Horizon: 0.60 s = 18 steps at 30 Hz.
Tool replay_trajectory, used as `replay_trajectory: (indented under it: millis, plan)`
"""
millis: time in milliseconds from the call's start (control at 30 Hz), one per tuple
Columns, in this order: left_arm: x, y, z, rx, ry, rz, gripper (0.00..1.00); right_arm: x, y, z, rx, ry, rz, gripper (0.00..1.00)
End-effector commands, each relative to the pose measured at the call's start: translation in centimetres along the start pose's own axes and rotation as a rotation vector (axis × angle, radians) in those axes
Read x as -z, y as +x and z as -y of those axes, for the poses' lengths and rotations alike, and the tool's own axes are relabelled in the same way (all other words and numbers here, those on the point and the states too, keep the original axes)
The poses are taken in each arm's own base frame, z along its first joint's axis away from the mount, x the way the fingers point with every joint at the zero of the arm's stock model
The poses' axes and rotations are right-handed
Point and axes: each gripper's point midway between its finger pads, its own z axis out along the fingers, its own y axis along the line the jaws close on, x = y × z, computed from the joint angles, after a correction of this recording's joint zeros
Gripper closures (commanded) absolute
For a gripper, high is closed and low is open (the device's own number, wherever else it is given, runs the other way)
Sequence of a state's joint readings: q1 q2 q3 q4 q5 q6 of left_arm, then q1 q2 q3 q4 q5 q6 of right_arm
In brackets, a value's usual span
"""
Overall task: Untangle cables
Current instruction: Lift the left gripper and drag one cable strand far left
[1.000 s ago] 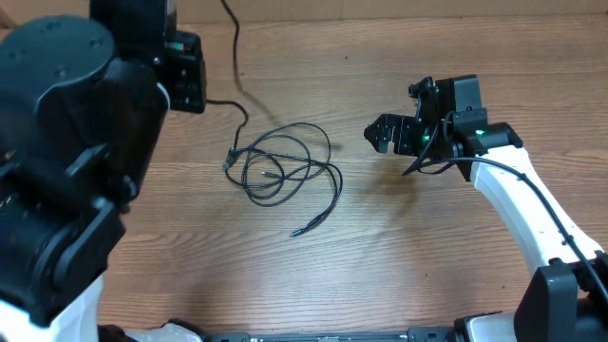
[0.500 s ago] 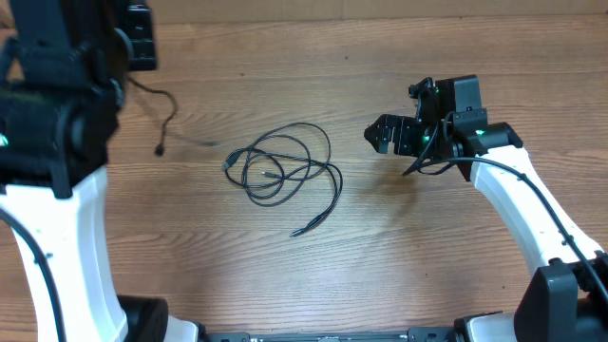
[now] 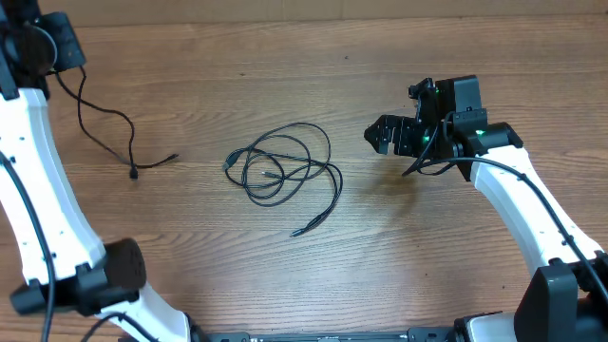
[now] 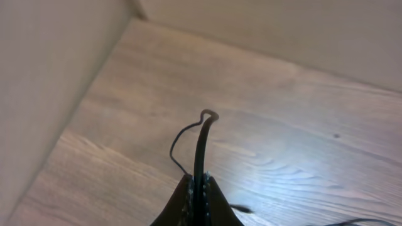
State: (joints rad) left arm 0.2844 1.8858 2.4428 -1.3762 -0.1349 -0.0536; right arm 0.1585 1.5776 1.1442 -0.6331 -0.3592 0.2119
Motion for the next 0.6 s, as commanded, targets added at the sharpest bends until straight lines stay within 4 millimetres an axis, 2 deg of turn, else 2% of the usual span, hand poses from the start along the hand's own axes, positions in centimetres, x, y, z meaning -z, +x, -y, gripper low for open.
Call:
replay_trajectory:
  millis: [0,300,433,567]
  plan:
    - [-3.5,1.0,-1.6,0.061,-0.012,-0.078,0.96,0.0,-0.1,0.0,0.002,-0.003,0.001,0.0]
    - [-10.8,4.8,-7.1,0.26,-0.112,-0.264,0.96,0.0,0.2,0.1,-0.002,0.0,-0.01,0.0]
    - [-12.7,6.2,-9.4,0.305,-0.145,-0.313,0.96,-0.2,0.5,0.3,-0.005,0.006,-0.016,0.0]
    - [-13.7,7.0,-12.1,0.348,-0.18,-0.329,0.96,-0.2,0.6,0.4,-0.005,0.006,-0.016,0.0]
